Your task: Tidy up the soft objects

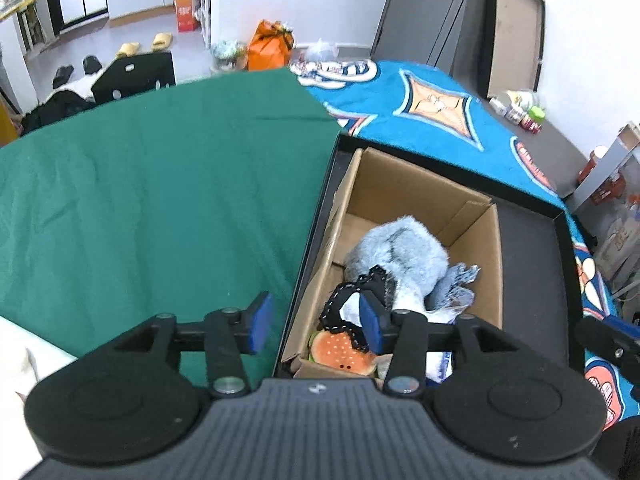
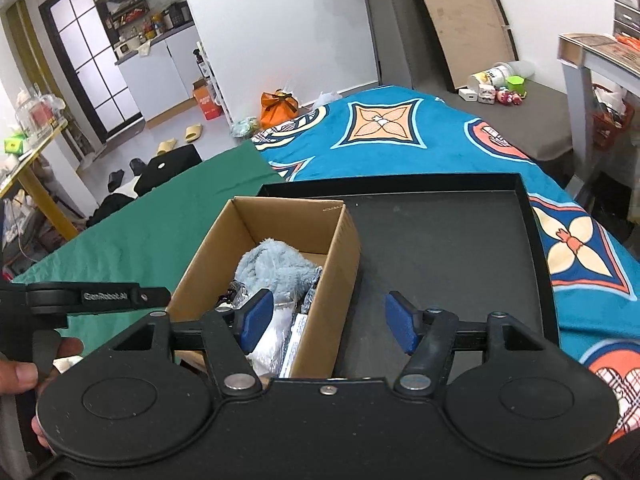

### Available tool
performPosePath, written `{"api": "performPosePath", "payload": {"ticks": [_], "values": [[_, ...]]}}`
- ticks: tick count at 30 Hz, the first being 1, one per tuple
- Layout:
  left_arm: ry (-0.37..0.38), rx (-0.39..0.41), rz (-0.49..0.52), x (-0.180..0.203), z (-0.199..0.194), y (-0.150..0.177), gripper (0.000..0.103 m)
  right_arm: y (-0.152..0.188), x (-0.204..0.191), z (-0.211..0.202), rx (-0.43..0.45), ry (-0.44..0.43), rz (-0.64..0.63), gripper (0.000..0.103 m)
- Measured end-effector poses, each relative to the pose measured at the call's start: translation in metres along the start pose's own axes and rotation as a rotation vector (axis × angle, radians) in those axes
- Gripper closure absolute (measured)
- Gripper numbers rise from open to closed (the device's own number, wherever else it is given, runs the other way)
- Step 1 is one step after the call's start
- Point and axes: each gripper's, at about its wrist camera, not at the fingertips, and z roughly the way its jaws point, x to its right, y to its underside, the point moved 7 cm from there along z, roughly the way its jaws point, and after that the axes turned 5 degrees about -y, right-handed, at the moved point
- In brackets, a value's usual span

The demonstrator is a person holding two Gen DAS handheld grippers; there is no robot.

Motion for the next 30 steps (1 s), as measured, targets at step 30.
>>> {"api": "performPosePath", "payload": {"ticks": [30], "values": [[0.025, 0.161, 0.086, 0.034, -0.102, 0.008, 0.020, 0.017, 0.041, -0.089, 0.148, 0.061, 0.084, 0.000]]}}
